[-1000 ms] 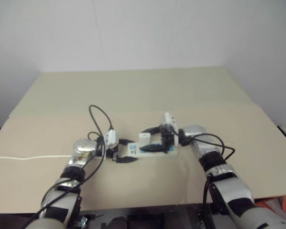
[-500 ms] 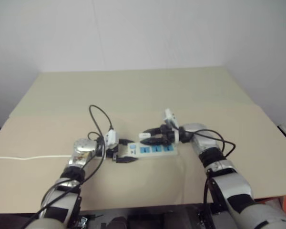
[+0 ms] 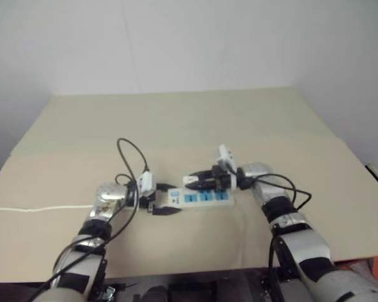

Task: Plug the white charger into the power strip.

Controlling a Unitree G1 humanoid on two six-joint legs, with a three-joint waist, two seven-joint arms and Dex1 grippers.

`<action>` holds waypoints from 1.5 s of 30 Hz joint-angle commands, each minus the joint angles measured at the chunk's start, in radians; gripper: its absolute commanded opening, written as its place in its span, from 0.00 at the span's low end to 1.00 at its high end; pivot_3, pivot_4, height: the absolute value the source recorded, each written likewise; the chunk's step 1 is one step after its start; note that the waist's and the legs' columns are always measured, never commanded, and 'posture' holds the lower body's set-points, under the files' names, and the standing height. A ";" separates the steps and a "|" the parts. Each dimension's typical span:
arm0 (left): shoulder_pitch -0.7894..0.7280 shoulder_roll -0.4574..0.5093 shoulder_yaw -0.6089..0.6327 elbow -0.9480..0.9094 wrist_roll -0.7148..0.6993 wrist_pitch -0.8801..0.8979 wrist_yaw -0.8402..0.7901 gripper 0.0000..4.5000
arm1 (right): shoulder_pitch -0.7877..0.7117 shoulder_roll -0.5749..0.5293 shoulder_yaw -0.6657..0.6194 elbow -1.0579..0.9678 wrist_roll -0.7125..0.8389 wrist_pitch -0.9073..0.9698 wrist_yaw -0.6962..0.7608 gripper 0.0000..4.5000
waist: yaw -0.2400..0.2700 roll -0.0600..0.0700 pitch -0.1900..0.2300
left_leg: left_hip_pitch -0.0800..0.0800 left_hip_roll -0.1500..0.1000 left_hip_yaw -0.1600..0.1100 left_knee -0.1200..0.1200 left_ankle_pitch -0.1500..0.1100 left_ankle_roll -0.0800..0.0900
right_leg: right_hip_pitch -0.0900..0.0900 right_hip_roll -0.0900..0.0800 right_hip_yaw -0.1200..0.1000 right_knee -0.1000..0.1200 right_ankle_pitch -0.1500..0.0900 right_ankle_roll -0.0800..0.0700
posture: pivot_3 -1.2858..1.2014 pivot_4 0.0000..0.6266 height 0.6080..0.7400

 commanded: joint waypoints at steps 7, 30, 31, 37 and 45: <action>0.012 0.002 -0.016 -0.027 0.009 0.006 0.006 0.73 | 0.018 0.028 0.027 0.022 -0.043 -0.114 -0.023 0.25 | -0.004 0.000 0.000 | 0.001 0.000 0.000 0.000 0.000 0.000 | 0.000 0.000 0.000 0.000 0.000 0.000 | 0.52 0.24 1.00; 0.031 -0.001 -0.015 -0.052 0.006 0.022 0.013 0.73 | 0.003 0.039 0.062 0.145 -0.108 -0.134 -0.082 0.25 | -0.008 0.000 -0.001 | 0.005 0.001 0.000 -0.002 0.000 0.000 | 0.003 0.001 0.001 0.001 0.000 -0.001 | 0.52 0.24 1.00; 0.031 -0.001 -0.015 -0.051 0.006 0.021 0.013 0.73 | 0.004 0.039 0.058 0.141 -0.104 -0.135 -0.082 0.25 | -0.008 0.000 -0.001 | 0.005 0.001 0.000 -0.002 0.000 0.000 | 0.003 0.001 0.001 0.001 0.000 -0.001 | 0.52 0.24 1.00; 0.031 -0.003 -0.017 -0.047 0.008 0.019 0.014 0.73 | 0.018 0.030 0.051 0.113 -0.093 -0.165 -0.064 0.61 | -0.006 0.000 -0.001 | 0.003 0.001 0.000 -0.002 0.000 0.000 | 0.001 0.001 0.001 0.001 0.000 -0.001 | 0.52 0.24 1.00; 0.030 -0.008 -0.020 -0.043 0.010 0.020 0.015 0.73 | 0.026 0.016 0.047 0.091 -0.089 -0.179 -0.056 1.00 | -0.002 0.000 -0.001 | 0.003 0.001 0.000 -0.002 0.000 0.000 | 0.001 0.001 0.000 -0.001 0.000 -0.001 | 0.52 0.24 1.00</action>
